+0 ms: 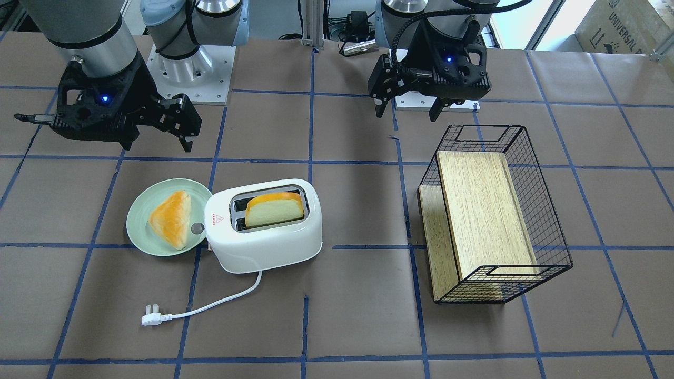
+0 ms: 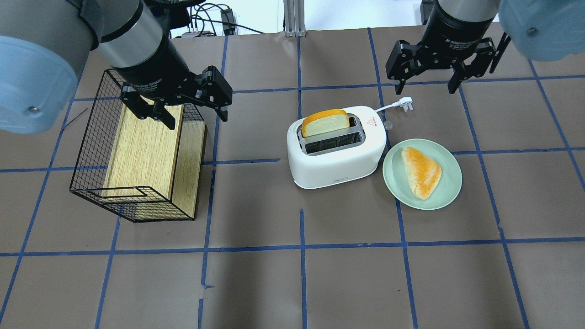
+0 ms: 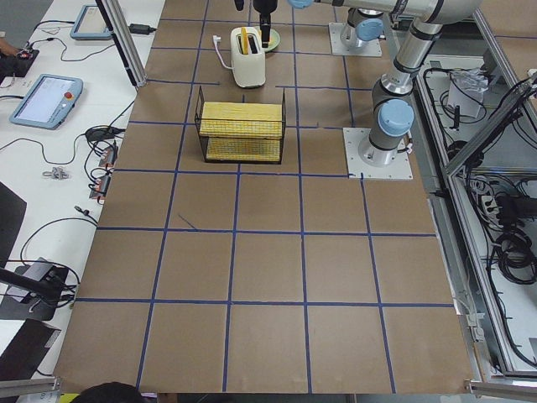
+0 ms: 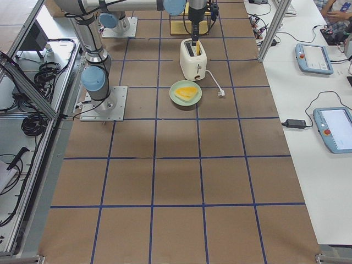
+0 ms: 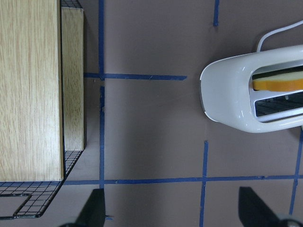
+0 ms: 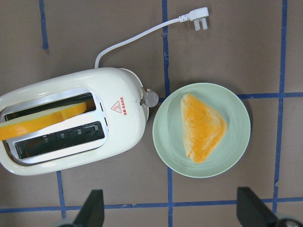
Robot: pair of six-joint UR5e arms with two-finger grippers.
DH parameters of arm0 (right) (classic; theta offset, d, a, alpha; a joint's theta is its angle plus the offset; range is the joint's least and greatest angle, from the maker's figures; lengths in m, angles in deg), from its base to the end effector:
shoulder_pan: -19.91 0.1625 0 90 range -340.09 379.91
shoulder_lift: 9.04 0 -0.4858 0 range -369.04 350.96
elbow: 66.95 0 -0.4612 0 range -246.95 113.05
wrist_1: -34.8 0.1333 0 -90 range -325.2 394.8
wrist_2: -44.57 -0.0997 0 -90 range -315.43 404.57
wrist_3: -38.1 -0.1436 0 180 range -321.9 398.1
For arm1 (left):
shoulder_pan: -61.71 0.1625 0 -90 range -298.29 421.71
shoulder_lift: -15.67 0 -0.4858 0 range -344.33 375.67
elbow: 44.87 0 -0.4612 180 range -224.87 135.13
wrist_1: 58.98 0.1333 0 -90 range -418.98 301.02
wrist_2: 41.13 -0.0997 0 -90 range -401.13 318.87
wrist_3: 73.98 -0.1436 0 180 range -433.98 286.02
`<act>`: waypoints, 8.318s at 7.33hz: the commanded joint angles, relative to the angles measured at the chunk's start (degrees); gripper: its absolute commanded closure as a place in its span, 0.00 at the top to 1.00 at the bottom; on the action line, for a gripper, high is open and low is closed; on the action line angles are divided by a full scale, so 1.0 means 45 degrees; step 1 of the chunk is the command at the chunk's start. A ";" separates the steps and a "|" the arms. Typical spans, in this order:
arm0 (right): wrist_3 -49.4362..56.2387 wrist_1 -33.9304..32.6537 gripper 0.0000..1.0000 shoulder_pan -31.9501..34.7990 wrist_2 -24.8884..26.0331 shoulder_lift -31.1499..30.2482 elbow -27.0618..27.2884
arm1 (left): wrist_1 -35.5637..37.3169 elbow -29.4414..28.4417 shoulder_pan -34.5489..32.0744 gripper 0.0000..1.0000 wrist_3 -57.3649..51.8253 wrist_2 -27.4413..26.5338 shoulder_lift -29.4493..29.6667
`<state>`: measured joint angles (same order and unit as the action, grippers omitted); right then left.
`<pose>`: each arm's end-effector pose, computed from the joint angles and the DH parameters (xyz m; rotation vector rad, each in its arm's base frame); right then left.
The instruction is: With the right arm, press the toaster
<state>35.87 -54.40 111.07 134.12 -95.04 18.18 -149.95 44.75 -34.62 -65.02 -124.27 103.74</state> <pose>0.1464 -0.5921 0.5106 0.0293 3.1336 -0.0015 -0.2099 -0.5275 0.5264 0.0672 -3.0191 0.0109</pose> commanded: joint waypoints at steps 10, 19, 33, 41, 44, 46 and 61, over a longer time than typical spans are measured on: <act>1.2416 -0.0877 0.05 -0.0473 -0.0115 0.1586 -0.0073 | 0.0000 -0.0013 0.0000 1.00 0.0000 0.0000 0.0000; 2.1875 -0.7106 0.04 -0.0336 -0.0485 0.1980 0.3756 | 0.0000 -0.0013 0.0000 1.00 0.0000 0.0000 0.0000; 2.1960 -0.7268 0.05 -0.0082 -0.0525 0.3094 0.3835 | 0.0000 0.0006 0.0000 1.00 0.0000 0.0000 0.0000; 2.1844 -0.7756 0.05 -0.0082 -0.0447 0.3154 0.4070 | 0.0000 0.0006 0.0000 1.00 0.0000 0.0000 0.0000; 2.1727 -0.7447 0.05 -0.0082 -0.0408 0.2552 0.3487 | 0.0000 0.0006 0.0000 1.00 0.0000 0.0000 0.0000; 2.1048 -0.6235 0.05 -0.0082 -0.0485 0.2159 0.2609 | 0.0000 0.0006 0.0000 1.00 0.0000 0.0000 0.0000; 0.1479 0.0956 1.00 0.0250 0.0021 0.0711 -0.1516 | 0.0000 0.0006 0.0000 1.00 0.0000 0.0000 0.0000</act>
<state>47.13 -49.70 112.11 133.22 -92.01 11.23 -149.95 44.77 -34.62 -65.02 -124.27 103.74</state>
